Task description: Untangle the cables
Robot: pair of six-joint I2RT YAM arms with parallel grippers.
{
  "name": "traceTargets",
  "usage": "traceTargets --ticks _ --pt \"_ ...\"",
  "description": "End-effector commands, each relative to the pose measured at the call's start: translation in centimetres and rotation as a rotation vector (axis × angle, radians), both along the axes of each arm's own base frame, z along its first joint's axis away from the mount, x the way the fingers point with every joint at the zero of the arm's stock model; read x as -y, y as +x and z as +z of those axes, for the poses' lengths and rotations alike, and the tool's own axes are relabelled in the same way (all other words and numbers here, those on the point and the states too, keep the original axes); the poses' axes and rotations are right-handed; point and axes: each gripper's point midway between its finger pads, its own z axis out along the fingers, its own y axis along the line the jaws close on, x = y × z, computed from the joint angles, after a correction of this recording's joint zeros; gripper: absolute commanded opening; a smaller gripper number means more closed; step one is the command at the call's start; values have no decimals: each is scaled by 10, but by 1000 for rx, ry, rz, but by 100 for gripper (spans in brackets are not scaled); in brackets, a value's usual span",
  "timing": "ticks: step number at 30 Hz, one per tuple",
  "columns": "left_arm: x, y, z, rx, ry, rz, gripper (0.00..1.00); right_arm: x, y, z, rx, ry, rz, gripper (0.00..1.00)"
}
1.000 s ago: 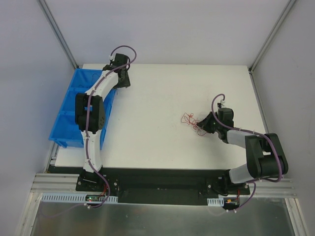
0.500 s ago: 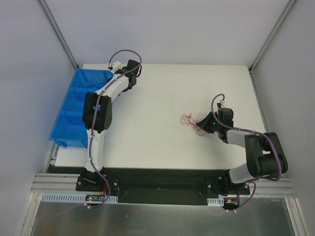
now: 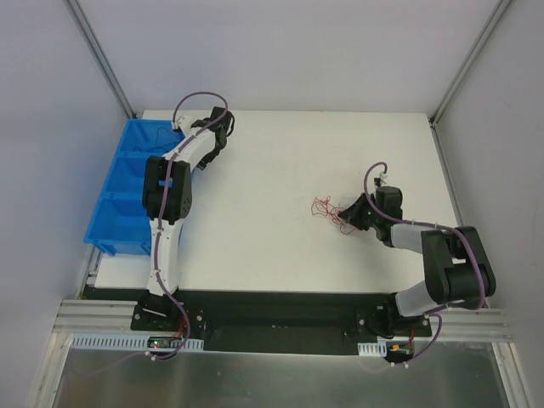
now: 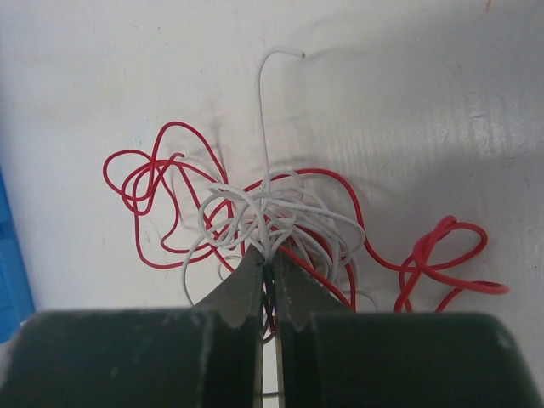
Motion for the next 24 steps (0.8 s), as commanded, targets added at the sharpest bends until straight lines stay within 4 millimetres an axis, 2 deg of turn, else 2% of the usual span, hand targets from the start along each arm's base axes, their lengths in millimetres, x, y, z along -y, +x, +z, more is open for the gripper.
traceTargets --ticks 1,4,6,9,11,14,18,21,24 --pt "-7 10 4 38 -38 74 58 -4 7 2 7 5 8 1" --pt "-14 15 2 46 -65 97 57 -4 7 1 1 6 8 1" --pt "-16 11 -5 51 -115 147 53 -4 7 0 -1 5 9 1" --pt "-14 13 -4 58 -122 139 34 -4 8 -1 -4 3 8 1" --pt "-6 24 11 66 -72 60 30 -5 9 -2 -7 8 9 1" --pt "7 37 39 78 10 -70 34 -7 9 -2 -12 19 16 1" --pt "16 44 76 99 12 -215 41 -8 8 1 -9 24 19 1" --pt "9 46 109 107 60 -330 55 -7 7 3 2 23 20 1" --pt "-4 49 127 113 11 -452 68 -8 7 5 5 26 23 1"
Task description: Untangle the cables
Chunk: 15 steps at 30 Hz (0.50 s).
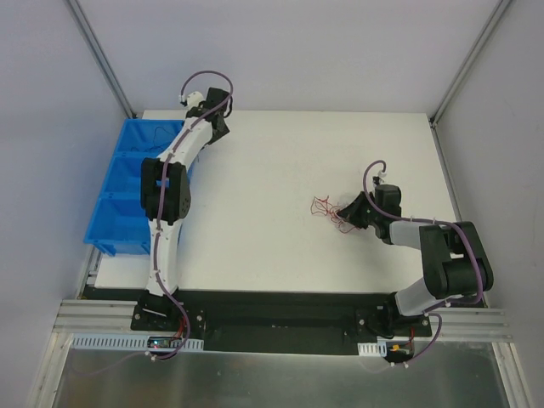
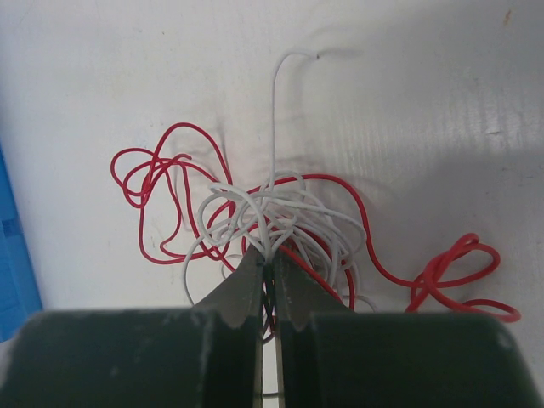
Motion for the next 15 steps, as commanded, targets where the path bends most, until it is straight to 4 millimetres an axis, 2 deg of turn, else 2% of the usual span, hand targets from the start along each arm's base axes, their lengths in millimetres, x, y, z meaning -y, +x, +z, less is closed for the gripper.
traceTargets --ticks 1,4,8,15 --pt "-28 7 83 91 -64 -200 72 -4 1 7 14 11 16 1" --pt "-55 0 88 104 -172 -203 74 -6 1 9 19 18 23 1" --pt "-94 1 88 117 -161 -225 73 -6 0 10 23 17 23 1" --pt "-114 23 66 114 -186 -263 75 -5 1 6 15 9 20 1"
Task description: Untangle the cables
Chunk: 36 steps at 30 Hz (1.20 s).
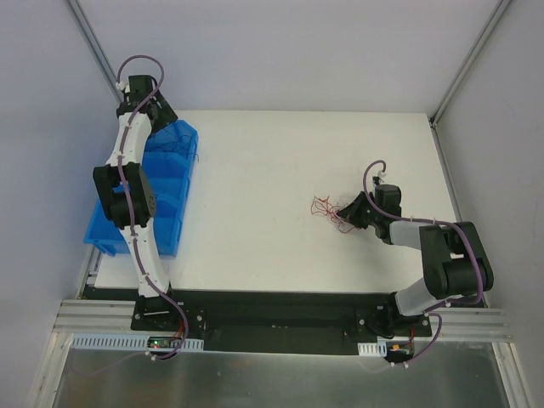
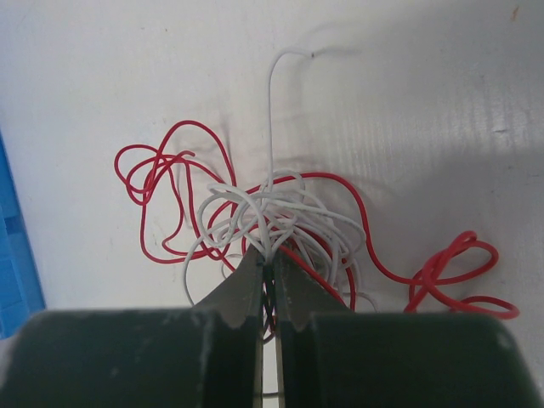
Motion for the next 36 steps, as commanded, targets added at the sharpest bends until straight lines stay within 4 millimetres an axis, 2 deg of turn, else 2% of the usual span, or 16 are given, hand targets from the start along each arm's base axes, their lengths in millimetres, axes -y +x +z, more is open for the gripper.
traceTargets --ticks 1,4,9,17,18,24,25,27,29,32,36 --pt "24 23 -5 38 -26 -139 75 -3 2 4 13 4 12 1" --pt "26 32 -14 56 -64 -192 73 -3 2 2 9 -1 12 1" --pt "21 33 -33 31 -75 -186 70 -4 3 -2 -7 -1 15 1" --pt "15 39 -59 8 -73 -169 56 -4 3 -6 -19 0 15 1" --pt "13 39 -61 5 -72 -167 53 -3 3 -7 -19 -3 14 1" --pt "10 41 -66 3 -37 -177 22 -4 3 -10 -30 2 16 1" --pt "8 41 -63 5 -27 -179 17 -5 3 -10 -31 3 17 1" --pt "4 38 -54 13 1 -179 1 -5 3 -9 -29 9 19 1" --pt "5 35 -38 37 19 -193 0 -5 3 -8 -26 9 21 1" --pt "-1 26 5 106 79 -179 0 -6 3 -3 -9 12 26 1" --pt "-9 4 59 175 162 -159 0 -7 2 0 6 5 32 1"
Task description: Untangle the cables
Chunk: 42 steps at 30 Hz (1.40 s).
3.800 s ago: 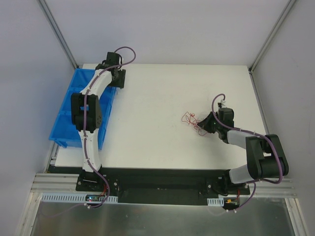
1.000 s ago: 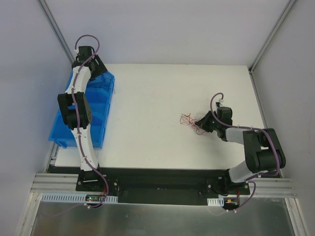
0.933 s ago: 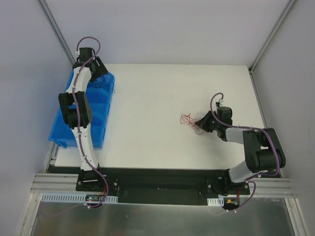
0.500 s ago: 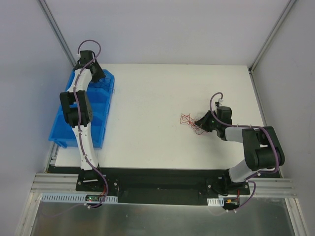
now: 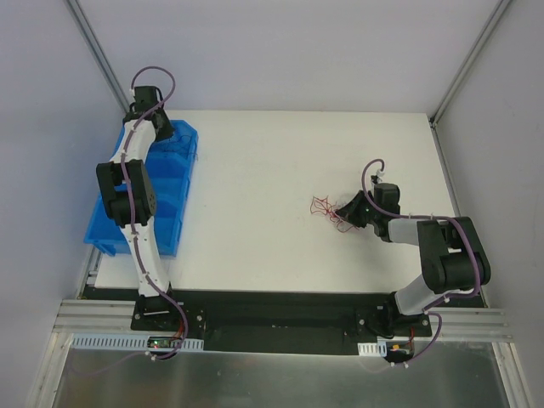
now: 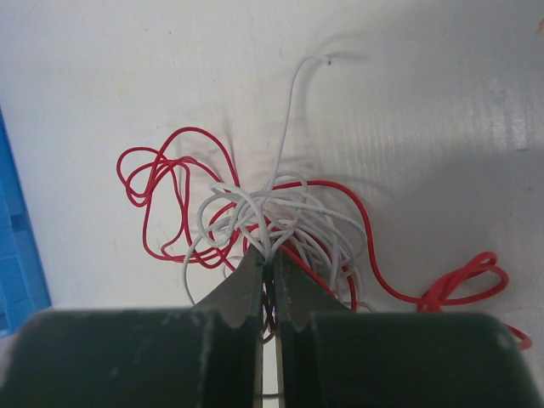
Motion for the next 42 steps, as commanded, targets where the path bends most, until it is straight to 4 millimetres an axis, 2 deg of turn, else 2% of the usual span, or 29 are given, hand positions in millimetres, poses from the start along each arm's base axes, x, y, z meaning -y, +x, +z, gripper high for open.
traceTargets --ticks 1,8,14,17,20,27,31,38,42 --pt "-22 -15 131 243 150 28 0 -3 -2 4 16 -15 17 1" --pt "-32 -40 210 373 248 52 0 -4 -2 6 27 -20 25 1" --pt "-34 -50 268 487 289 69 0 -2 -1 6 30 -27 21 1" --pt "-31 -51 277 507 280 57 0 -4 -1 7 29 -22 27 1" --pt "-32 -49 264 481 289 48 0 -4 -2 6 26 -21 26 1" --pt "-35 -32 221 419 278 3 0 -5 -2 1 10 -20 29 0" --pt "-60 -37 196 368 246 214 0 -8 -2 -3 -7 -12 38 1" --pt "-69 -36 163 315 120 405 0 -9 -1 -4 -8 -11 41 1" --pt "-75 -46 132 254 60 550 0 -9 -2 -5 -13 -12 41 1"
